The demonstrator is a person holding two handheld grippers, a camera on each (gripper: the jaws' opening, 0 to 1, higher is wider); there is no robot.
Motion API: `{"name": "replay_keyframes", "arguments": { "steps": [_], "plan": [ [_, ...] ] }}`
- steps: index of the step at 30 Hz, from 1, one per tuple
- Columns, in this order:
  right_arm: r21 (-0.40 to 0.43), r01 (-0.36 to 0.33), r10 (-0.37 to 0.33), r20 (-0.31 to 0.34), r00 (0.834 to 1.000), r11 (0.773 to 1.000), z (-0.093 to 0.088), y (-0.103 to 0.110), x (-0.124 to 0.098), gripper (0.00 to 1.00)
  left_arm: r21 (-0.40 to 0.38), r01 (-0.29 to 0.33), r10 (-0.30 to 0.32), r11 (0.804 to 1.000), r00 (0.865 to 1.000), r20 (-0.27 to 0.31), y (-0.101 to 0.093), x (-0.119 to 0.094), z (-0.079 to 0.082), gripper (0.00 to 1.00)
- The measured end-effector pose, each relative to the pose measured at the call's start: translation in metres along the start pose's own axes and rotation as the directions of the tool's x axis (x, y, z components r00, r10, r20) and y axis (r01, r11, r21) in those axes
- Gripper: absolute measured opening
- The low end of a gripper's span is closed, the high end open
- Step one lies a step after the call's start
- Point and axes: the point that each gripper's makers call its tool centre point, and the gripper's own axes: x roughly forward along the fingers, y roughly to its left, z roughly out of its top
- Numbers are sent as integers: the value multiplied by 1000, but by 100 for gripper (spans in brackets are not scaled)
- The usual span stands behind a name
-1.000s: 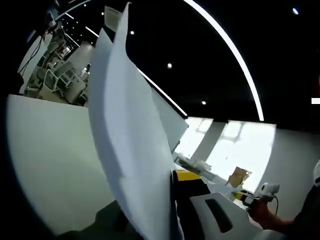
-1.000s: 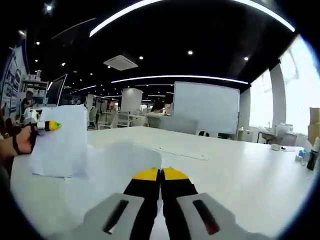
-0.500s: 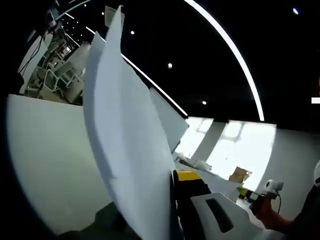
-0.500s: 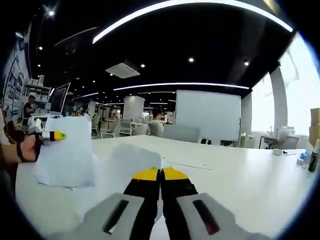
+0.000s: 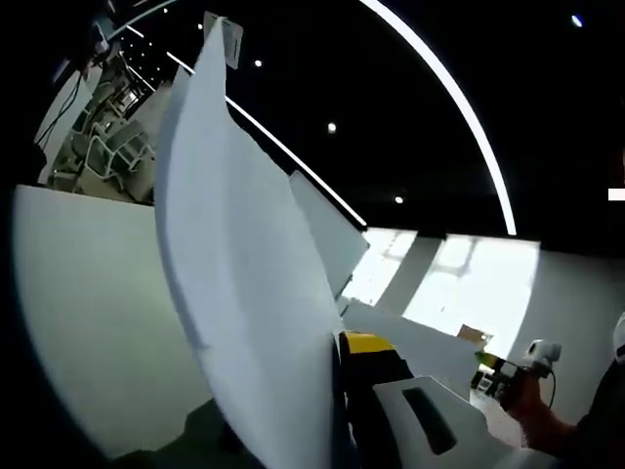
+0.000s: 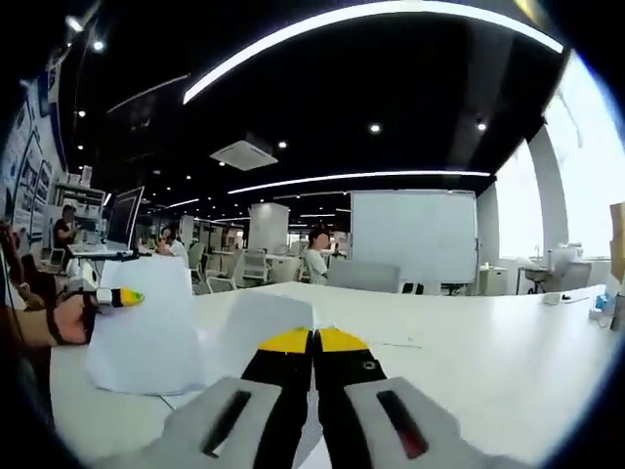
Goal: Organize the stack of printing papers by aligning and flattening the scattered papers on the table
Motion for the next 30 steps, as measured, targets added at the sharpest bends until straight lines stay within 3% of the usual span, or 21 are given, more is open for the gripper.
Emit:
{"name": "replay_keyframes", "arguments": {
  "steps": [8,15,22,30],
  "plan": [
    [37,-9,7,37,999,999,13,3,-3,0,-3,1,-1,1000,1000,1,1,0,0,9],
    [133,-39,28,79,996,990,25,3,-7,0,-4,2,-2,1000,1000,1,0,0,0,9],
    [299,-61,20,137,990,952,35,-6,-13,0,-4,1,-1,1000,1000,2,0,-1,0,9],
    [339,-75,24,153,988,938,41,-5,-15,0,-2,2,-2,1000,1000,1,0,-1,0,9]
  ]
}}
